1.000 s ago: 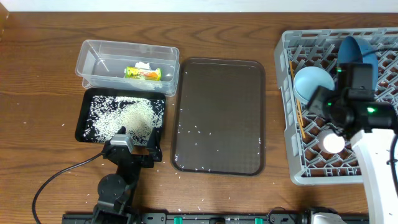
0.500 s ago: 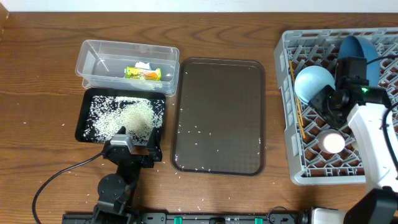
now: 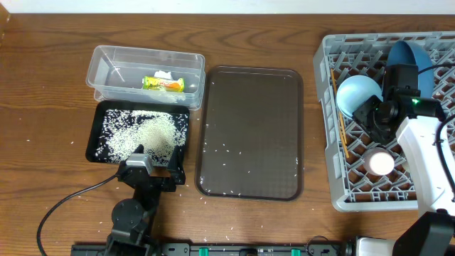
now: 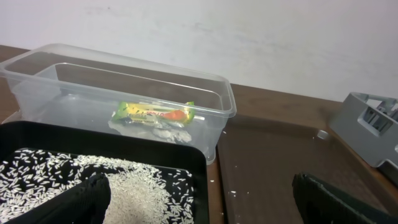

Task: Sort waste into correct bins and load items into the dishwasher rack

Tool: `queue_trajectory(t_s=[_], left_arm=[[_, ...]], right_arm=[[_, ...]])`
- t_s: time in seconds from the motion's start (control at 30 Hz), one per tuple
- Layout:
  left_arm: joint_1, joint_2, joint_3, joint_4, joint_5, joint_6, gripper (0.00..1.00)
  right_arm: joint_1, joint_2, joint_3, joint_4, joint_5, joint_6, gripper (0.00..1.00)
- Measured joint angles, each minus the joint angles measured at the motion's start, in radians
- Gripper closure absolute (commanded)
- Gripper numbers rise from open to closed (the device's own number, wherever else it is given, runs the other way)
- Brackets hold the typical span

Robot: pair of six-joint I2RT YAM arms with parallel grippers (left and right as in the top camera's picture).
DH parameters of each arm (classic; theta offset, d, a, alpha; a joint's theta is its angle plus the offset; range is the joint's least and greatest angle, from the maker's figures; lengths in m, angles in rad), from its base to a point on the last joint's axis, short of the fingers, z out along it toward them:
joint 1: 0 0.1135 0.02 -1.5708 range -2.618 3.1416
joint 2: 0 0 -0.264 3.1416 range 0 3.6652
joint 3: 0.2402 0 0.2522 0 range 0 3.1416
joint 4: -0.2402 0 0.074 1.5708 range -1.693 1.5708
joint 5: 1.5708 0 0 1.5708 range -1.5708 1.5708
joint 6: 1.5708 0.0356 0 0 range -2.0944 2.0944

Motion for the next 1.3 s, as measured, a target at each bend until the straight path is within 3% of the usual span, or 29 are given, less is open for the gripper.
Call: queue_trajectory(t_s=[0.1,0.37,0.57,0.67,1.1,1.3], left_arm=[[0.0,0.0,0.0,0.0,0.0,0.0,0.04],[0.0,0.0,0.0,0.0,0.0,0.0,0.04],[0.0,0.0,0.0,0.0,0.0,0.0,0.04],[0.0,0.0,0.0,0.0,0.0,0.0,0.04],[0.0,0.0,0.0,0.0,0.0,0.0,0.04],[0.0,0.0,0.0,0.0,0.0,0.0,0.04]], right_arm=[[0.005,0.0,0.0,0.023,0.02,0.0,0.55],[0.021,0.009,0.0,0.063,0.055,0.003,0.69],[0.021,0.032,0.0,0.058,0.069,0.005,0.85],[0.023,0.032,0.0,0.053,0.071,0.003,0.99],[0.103,-0.019,0.001,0.084,0.151,0.006,0.99],[0.126,-0.142,0.002,0.169,0.22,-0.116,0.99]])
